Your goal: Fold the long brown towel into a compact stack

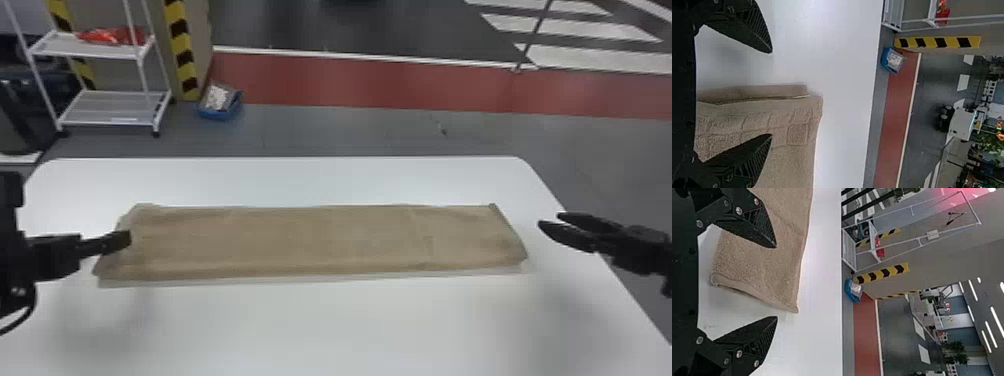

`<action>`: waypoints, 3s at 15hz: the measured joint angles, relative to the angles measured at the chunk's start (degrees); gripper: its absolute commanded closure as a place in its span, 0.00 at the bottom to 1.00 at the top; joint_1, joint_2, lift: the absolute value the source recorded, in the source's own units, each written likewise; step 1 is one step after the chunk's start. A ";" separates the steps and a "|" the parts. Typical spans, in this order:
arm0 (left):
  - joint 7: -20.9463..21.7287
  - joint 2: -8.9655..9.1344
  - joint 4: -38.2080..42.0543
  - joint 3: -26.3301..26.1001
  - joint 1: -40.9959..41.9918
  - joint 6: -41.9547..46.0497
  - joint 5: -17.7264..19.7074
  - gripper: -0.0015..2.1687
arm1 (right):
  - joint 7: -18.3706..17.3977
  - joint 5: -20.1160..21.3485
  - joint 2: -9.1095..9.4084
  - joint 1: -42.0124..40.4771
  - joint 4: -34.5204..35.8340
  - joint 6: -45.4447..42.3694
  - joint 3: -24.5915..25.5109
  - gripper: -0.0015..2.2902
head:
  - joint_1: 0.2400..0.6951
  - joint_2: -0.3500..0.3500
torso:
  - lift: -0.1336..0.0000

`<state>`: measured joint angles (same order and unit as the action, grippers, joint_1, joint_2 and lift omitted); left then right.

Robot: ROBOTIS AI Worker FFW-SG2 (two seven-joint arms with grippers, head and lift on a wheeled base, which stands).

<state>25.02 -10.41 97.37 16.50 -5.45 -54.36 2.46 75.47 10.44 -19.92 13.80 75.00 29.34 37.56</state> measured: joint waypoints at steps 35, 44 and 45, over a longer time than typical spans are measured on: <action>2.68 0.48 4.36 0.89 -0.44 -11.91 13.00 0.87 | -1.38 -0.88 8.21 -0.93 6.76 2.31 -1.63 0.12 | 1.00 0.33 | 0.07; -13.71 3.25 4.45 -13.14 -2.58 -7.07 25.35 0.87 | -3.93 -4.87 10.94 -4.88 9.97 -1.05 -0.55 0.12 | 1.00 0.16 | 0.07; -14.92 3.67 4.30 -15.58 -2.87 -5.78 25.41 0.87 | -3.69 -5.77 10.41 -5.40 9.97 -1.30 0.22 0.12 | 1.00 0.14 | 0.07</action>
<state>10.10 -6.74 101.67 0.92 -8.32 -60.14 27.88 71.79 4.67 -9.51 8.40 84.97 28.04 37.78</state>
